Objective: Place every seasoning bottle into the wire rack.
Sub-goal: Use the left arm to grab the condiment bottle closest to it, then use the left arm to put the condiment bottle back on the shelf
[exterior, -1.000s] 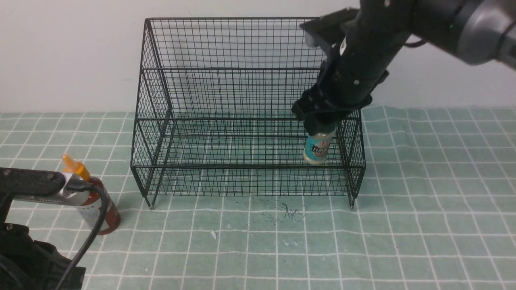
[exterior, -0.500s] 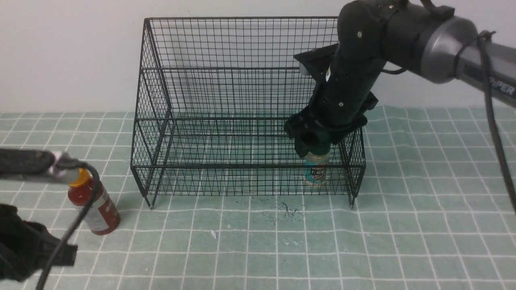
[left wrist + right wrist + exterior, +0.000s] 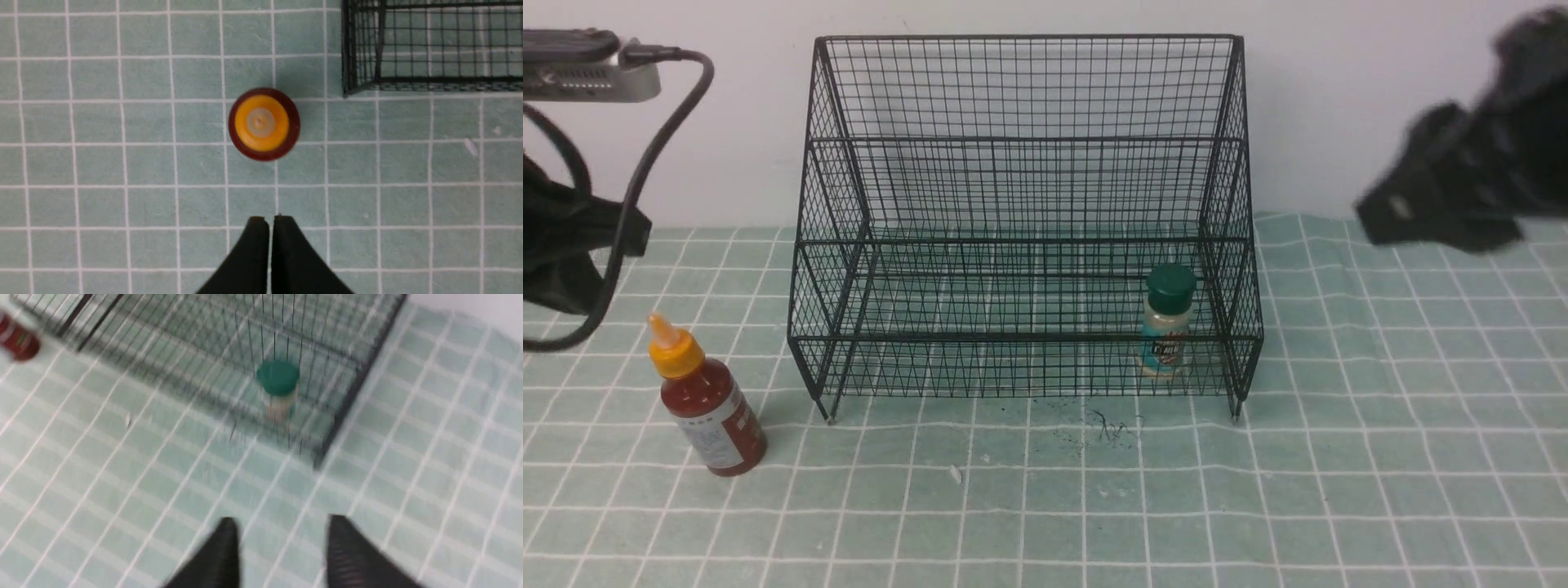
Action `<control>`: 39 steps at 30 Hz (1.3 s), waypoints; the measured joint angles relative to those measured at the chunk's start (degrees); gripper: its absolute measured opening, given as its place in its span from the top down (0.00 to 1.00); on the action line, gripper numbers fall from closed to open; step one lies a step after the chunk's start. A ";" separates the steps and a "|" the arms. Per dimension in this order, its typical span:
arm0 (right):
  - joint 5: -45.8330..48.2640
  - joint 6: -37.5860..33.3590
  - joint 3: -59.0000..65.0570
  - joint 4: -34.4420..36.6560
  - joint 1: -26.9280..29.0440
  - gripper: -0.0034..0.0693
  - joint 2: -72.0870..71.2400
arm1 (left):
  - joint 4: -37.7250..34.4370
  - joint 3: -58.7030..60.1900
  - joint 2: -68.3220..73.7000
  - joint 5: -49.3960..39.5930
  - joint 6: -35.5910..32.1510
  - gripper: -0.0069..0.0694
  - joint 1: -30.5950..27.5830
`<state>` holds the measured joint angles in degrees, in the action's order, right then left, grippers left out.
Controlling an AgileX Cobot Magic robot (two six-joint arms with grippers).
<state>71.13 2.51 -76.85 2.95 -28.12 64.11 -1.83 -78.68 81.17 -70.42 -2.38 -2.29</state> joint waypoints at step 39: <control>-8.37 -0.05 22.35 2.26 0.00 0.97 -36.14 | -0.46 -9.95 10.65 -0.03 -3.07 0.54 0.00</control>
<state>62.76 2.46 -54.50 5.22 -28.12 27.97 -2.29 -88.62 91.82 -70.44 -5.44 -2.29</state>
